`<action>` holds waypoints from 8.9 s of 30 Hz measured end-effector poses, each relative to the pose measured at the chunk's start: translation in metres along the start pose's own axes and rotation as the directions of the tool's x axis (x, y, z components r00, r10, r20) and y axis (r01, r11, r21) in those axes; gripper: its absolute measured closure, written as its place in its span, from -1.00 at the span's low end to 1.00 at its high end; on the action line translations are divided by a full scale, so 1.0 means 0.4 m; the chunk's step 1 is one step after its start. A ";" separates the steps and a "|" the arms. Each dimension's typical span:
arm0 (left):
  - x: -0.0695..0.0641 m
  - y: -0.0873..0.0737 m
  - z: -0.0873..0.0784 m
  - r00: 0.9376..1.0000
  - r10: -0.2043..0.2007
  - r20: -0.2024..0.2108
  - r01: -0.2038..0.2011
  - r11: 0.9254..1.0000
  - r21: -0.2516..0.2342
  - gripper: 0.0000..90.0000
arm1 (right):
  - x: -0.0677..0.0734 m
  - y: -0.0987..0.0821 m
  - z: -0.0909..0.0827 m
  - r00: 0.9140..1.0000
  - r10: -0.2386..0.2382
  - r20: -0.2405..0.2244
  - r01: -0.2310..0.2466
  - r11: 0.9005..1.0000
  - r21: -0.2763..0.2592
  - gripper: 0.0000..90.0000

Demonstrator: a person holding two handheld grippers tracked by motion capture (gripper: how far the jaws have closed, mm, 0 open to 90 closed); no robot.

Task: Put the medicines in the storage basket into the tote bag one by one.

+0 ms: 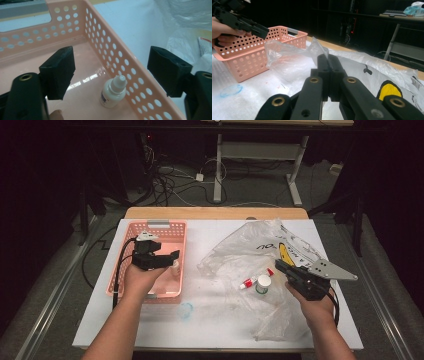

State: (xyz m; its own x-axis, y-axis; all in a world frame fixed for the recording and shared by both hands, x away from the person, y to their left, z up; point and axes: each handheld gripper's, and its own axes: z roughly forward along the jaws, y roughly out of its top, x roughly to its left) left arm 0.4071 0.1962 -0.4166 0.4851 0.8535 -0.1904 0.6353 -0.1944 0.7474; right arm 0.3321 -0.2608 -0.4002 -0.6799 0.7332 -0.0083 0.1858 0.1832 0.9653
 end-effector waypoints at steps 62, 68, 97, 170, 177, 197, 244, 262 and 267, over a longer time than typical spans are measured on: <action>-0.044 -0.040 -0.067 0.996 0.084 0.000 -0.084 0.994 0.063 0.28 | 0.009 0.005 0.000 1.000 -0.010 0.001 0.010 1.000 -0.004 1.00; -0.057 -0.081 -0.097 0.997 0.077 0.016 -0.077 0.997 -0.003 0.28 | 0.010 0.004 0.003 1.000 -0.014 -0.002 0.014 1.000 -0.001 1.00; -0.138 -0.134 -0.162 0.991 0.102 0.087 -0.086 0.982 -0.167 0.29 | 0.018 0.004 0.006 1.000 -0.027 -0.011 0.027 1.000 0.005 1.00; -0.400 -0.039 0.140 0.940 0.287 0.185 -0.265 0.955 -0.134 0.28 | 0.016 0.004 0.011 1.000 -0.024 -0.012 0.024 1.000 0.003 1.00; -0.430 -0.021 0.202 0.941 0.288 0.179 -0.271 0.956 -0.114 0.28 | 0.015 0.003 0.019 1.000 -0.014 -0.013 0.015 1.000 0.002 1.00; -0.477 0.021 0.380 0.946 0.275 0.172 -0.268 0.961 -0.064 0.28 | 0.001 -0.001 0.018 1.000 0.004 -0.010 -0.004 1.000 -0.004 1.00; -0.442 -0.136 0.268 0.949 0.273 0.156 -0.296 0.943 0.154 -0.45 | 0.011 -0.004 0.010 1.000 -0.021 -0.011 0.021 1.000 0.020 1.00; -0.455 -0.154 0.248 0.925 0.298 0.236 -0.329 0.939 0.101 0.97 | 0.013 -0.007 0.005 1.000 -0.009 -0.012 0.009 1.000 0.017 1.00; -0.442 -0.161 0.228 0.925 0.289 0.247 -0.302 0.953 0.016 0.97 | 0.008 -0.010 0.003 1.000 -0.004 -0.011 0.004 1.000 0.007 1.00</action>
State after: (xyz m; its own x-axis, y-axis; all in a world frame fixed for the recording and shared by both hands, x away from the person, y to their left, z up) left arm 0.3353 0.0138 -0.4890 0.7808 0.6137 -0.1172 0.4685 -0.4510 0.7596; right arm 0.3302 -0.2584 -0.4042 -0.6882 0.7255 -0.0097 0.1879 0.1911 0.9634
